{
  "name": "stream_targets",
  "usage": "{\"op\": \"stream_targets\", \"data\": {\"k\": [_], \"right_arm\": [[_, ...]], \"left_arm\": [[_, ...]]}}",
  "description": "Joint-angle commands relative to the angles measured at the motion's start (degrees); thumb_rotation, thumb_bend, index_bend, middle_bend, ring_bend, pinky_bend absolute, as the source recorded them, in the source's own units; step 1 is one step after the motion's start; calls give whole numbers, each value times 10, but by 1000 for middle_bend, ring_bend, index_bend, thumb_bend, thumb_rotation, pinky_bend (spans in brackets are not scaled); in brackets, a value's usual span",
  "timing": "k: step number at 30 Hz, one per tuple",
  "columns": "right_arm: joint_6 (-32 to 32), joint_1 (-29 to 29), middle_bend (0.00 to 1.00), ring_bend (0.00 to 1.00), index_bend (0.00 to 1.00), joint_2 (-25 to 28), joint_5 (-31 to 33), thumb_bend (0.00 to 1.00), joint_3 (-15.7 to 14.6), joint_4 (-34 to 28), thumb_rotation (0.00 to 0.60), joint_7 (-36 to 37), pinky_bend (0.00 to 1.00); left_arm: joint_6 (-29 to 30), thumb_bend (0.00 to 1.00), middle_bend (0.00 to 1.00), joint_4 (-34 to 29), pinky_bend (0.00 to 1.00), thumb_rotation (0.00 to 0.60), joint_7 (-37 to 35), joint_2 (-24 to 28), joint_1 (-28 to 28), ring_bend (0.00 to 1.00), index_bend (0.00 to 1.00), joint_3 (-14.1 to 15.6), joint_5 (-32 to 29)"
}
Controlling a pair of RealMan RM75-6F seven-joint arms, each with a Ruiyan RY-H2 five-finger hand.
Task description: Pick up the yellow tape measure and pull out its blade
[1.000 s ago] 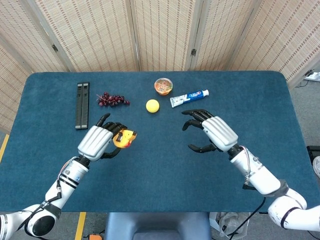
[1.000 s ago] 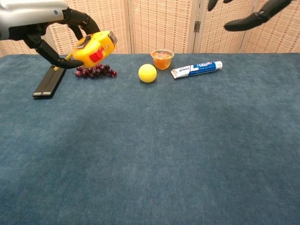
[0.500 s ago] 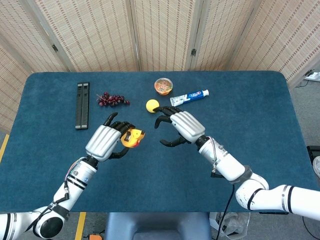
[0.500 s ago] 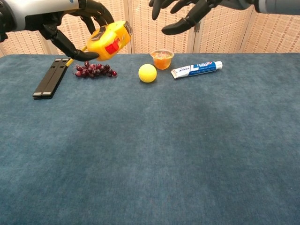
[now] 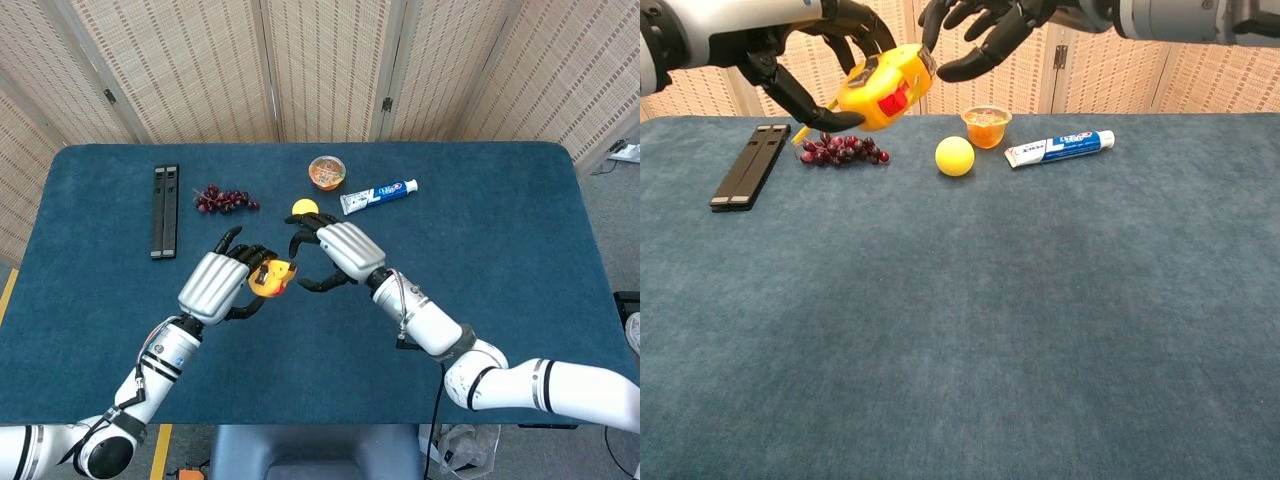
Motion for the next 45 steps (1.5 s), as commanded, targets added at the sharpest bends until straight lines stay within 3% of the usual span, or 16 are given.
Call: {"op": "stream_targets", "data": {"k": [1, 45], "right_arm": [[-1, 5, 151, 94, 415, -4, 6, 312, 0, 4, 600, 0, 113], [-5, 26, 188, 100, 590, -15, 42, 332, -16, 22, 600, 0, 113]], "left_arm": [[2, 379, 380, 0, 79, 600, 2, -2, -2, 303, 436, 2, -1], [12, 379, 380, 40, 77, 600, -25, -8, -9, 303, 442, 21, -21]]}}
